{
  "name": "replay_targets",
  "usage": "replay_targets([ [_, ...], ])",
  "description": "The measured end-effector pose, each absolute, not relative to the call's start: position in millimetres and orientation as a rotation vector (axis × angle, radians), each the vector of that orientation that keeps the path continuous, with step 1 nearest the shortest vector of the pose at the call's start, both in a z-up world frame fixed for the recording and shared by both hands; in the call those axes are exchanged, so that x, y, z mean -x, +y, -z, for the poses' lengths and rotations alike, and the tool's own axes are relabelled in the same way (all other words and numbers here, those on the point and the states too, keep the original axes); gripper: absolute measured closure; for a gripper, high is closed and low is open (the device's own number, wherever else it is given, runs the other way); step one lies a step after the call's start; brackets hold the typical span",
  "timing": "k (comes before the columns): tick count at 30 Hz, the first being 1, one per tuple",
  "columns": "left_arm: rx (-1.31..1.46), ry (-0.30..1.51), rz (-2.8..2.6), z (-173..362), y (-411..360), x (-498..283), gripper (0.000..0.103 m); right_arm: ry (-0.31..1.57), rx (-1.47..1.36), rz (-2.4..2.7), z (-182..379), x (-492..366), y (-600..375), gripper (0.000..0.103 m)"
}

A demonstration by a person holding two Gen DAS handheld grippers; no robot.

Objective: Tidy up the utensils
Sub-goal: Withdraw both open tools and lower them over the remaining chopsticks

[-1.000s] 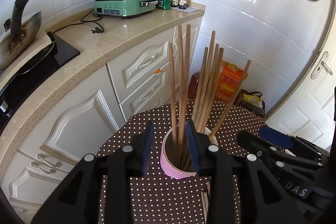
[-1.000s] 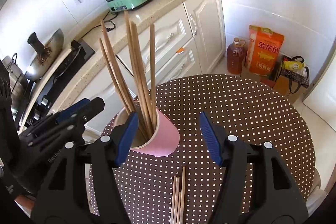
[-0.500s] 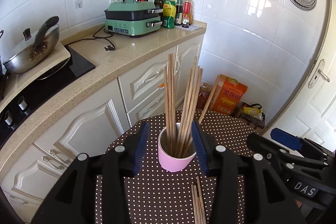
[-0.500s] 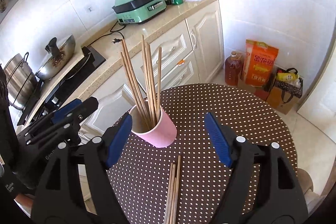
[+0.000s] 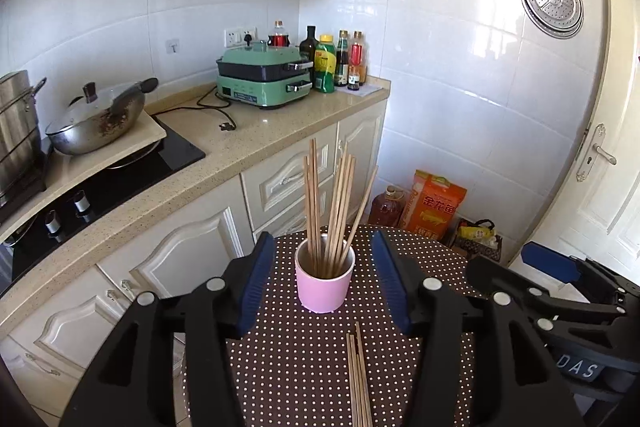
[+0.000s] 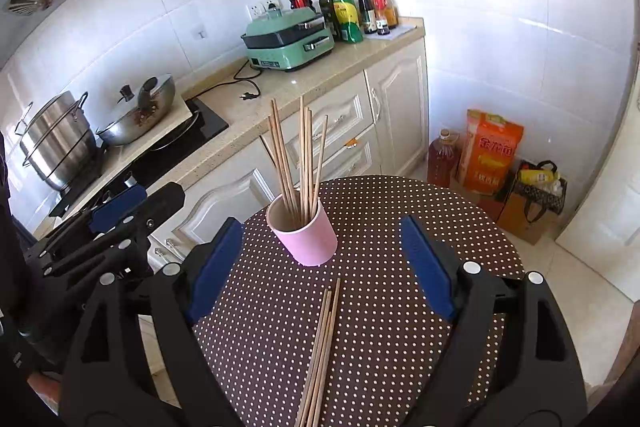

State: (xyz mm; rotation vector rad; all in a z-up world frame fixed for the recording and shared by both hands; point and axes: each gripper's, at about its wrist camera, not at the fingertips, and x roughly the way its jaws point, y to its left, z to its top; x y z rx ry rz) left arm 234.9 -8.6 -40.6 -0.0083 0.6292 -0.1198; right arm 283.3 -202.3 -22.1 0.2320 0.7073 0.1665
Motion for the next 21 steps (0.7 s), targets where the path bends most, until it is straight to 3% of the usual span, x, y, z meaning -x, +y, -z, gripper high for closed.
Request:
replay_targets([
  [10,0.004,0.622,0.079,36,-12,-177,0.046,0.71,-0.21,-0.184,18,-234,-205,0.021],
  [21,0.004,0.721,0.046,70,-12,-134,0.045,0.825,-0.239,-0.173,52,-195,-205,0.021],
])
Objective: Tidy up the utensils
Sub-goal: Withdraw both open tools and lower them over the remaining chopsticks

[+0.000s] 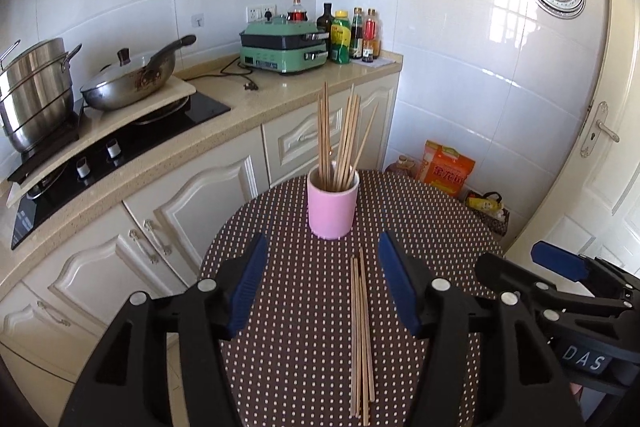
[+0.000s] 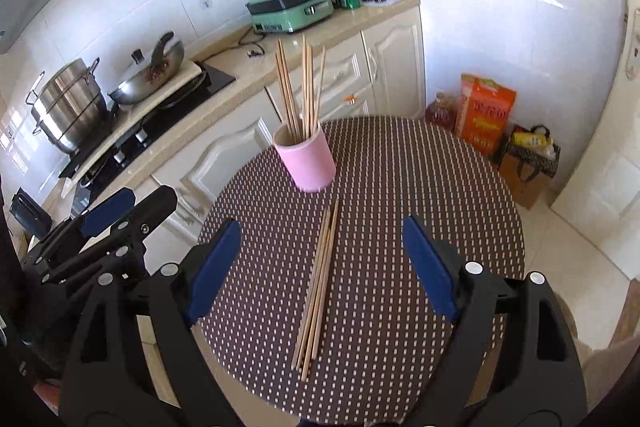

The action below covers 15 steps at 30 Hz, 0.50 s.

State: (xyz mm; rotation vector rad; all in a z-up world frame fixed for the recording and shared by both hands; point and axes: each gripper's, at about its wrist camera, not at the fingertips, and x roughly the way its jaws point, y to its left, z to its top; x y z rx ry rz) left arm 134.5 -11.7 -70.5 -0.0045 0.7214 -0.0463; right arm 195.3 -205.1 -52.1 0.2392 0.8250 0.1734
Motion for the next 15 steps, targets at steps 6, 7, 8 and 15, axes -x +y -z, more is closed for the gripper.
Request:
replay_targets([
  [6,0.007,0.789,0.04,97,-10,-122,0.045,0.902,-0.258,-0.163,77,-186,-203,0.021],
  [7,0.01,0.802,0.039,102,-9,-121,0.045,0.918,-0.259,-0.161,83,-185,-202,0.021],
  [8,0.012,0.816,0.037,107,-7,-120,0.045,0.928,-0.258,-0.158,86,-184,-202,0.021],
  [15,0.018,0.899,0.035,140,-1,-118,0.045,1.012,-0.261,-0.136,117,-185,-197,0.021],
])
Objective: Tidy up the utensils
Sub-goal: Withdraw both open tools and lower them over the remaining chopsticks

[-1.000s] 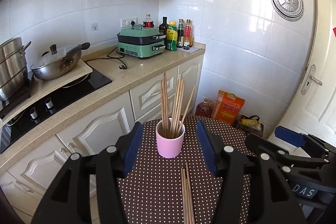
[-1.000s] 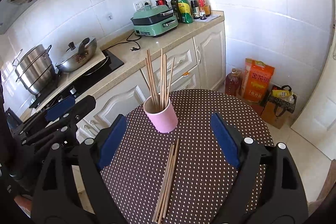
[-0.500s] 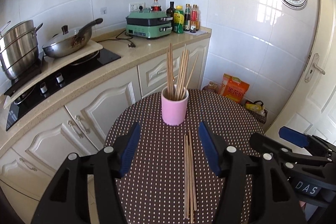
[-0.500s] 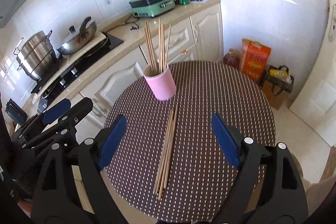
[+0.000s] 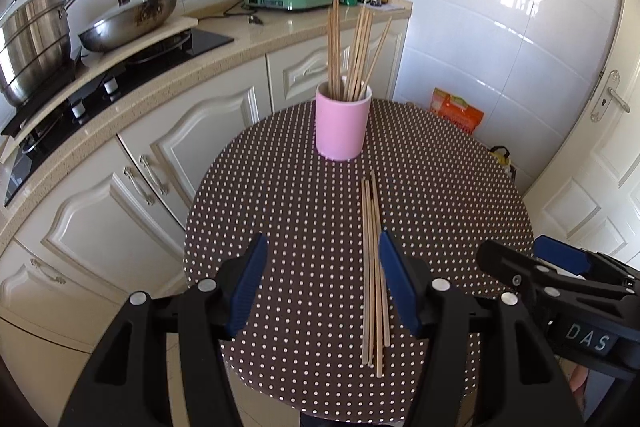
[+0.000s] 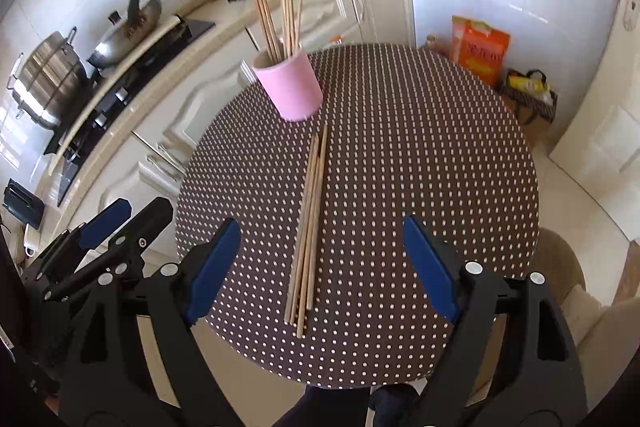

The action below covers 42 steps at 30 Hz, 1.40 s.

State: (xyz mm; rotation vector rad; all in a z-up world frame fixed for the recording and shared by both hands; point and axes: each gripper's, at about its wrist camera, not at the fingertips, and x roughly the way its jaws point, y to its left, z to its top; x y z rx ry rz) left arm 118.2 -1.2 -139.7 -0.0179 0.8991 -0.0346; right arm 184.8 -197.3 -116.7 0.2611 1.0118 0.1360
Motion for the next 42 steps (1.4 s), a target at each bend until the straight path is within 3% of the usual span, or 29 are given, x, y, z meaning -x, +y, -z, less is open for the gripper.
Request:
replay_targets([
  [23,0.028,1.187,0.007,256,32,-171,0.045,1.303,-0.202,0.005,229,-241,-182,0.021],
  [42,0.016,1.254,0.051,274,39,-241,0.045,1.384,-0.106,0.039,271,-340,-149,0.021],
])
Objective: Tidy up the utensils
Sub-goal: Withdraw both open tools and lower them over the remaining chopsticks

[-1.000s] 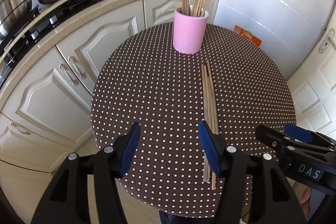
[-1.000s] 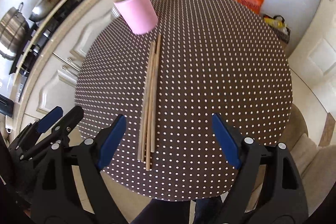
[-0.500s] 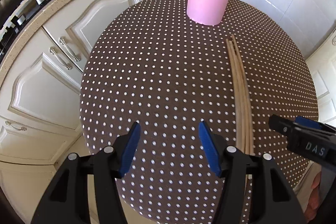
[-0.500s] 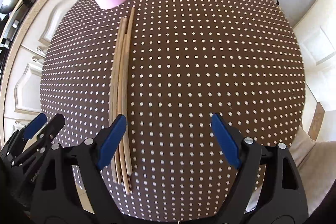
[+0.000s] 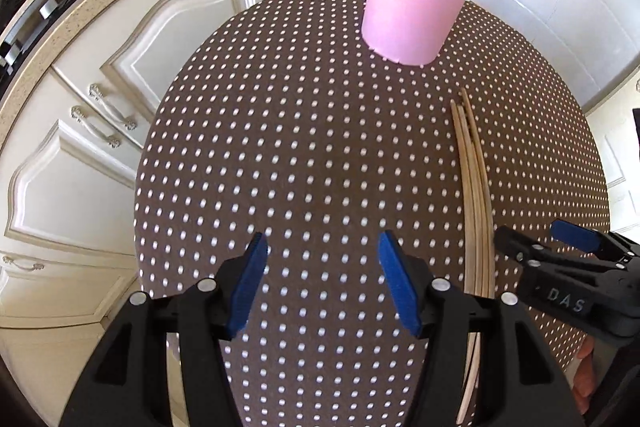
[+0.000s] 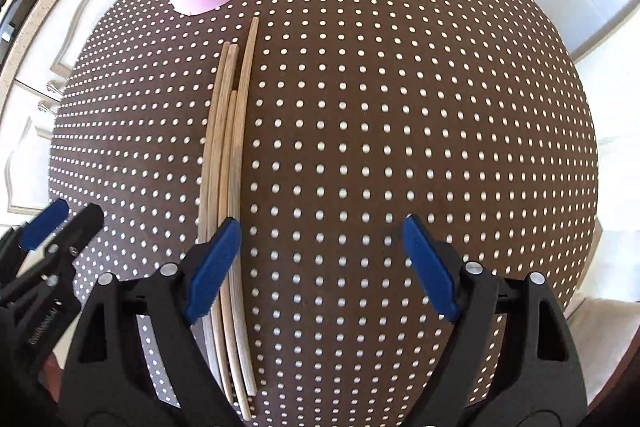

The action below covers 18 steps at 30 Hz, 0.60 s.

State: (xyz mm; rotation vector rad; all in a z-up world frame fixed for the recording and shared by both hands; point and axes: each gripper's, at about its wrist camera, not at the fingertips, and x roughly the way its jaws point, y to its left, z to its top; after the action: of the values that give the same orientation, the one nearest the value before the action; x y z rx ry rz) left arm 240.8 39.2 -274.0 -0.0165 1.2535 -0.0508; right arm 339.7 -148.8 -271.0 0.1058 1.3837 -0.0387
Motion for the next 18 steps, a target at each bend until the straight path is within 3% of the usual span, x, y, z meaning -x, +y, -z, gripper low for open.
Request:
replay_targets([
  [18,0.02,1.254,0.081,271,36,-284,0.045,1.422,-0.094,0.03,276,-392,-140,0.021],
])
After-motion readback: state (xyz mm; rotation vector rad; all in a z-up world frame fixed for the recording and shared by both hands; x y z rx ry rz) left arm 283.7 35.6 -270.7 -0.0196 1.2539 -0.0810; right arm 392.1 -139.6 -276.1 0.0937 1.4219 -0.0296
